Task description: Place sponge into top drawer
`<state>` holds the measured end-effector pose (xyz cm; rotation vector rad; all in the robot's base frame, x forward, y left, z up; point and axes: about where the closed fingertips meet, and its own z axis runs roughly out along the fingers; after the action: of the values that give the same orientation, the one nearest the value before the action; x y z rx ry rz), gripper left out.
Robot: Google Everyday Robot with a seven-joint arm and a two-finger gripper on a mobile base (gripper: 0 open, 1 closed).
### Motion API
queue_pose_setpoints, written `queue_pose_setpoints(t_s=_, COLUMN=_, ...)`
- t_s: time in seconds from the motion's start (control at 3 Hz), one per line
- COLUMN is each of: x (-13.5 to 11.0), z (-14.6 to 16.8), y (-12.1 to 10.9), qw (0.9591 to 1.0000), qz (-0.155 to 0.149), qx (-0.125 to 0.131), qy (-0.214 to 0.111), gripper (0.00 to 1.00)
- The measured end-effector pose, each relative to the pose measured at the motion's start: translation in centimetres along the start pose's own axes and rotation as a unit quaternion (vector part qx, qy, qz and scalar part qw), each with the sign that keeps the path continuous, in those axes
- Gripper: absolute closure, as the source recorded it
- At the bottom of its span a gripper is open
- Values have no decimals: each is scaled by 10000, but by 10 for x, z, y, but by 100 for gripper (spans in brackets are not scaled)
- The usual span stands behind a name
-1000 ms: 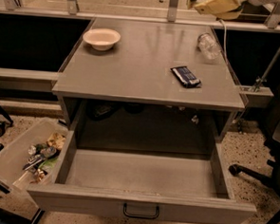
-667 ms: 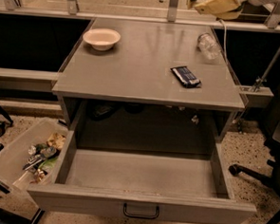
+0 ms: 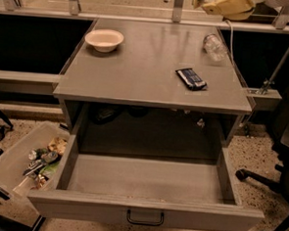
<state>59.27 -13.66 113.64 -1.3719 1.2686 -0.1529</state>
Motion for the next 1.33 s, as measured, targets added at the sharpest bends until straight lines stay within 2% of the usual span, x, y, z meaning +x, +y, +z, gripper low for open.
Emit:
queue_pose_setpoints(t_s=0.33, x=-21, z=-18, y=38, qw=9985, qz=-123, qx=-277, qy=-455, gripper=100)
queue_pose_setpoints(t_s=0.67, x=-25, z=-62, y=67, qw=9962, qz=-357, qx=-314, qy=-730, gripper=100)
queue_pose_setpoints(t_s=1.33, x=-14, z=-132, y=99, qw=9936, qz=-673, qx=-233, qy=-873, gripper=100)
